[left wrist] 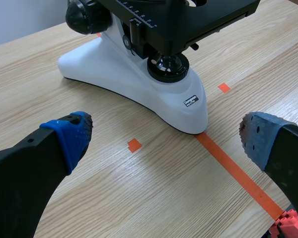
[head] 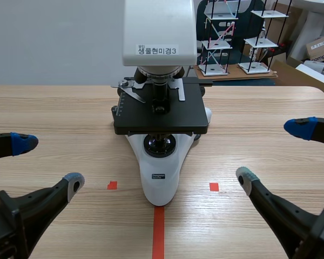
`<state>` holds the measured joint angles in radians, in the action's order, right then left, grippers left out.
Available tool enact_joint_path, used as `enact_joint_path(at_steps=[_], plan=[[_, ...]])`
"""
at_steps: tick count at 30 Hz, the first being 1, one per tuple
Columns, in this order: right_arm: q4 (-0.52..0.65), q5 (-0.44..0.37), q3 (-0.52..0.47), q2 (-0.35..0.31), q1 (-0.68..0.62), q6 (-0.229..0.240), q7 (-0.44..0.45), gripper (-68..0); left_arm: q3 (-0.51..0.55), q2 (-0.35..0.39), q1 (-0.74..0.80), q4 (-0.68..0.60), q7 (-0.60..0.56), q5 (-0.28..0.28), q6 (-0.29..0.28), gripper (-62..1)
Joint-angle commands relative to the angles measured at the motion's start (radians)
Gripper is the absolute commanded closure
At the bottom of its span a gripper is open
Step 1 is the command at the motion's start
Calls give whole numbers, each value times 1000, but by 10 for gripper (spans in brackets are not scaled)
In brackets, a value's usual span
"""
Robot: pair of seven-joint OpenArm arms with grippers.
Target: Return to the home posture
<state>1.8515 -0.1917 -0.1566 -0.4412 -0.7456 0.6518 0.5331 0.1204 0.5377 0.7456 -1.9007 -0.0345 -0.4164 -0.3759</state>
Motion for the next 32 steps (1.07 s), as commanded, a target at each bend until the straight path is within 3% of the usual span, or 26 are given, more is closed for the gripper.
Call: enact_joint_path(at_steps=[1,32], plan=[[0,-15,-2,-10,11,1,16,-655,2,-3,5,-15,-17,-7,-3,-623],[0,-15,-2,-10,11,1,53,-655,2,-3,5,-15,-17,-7,-3,-623]])
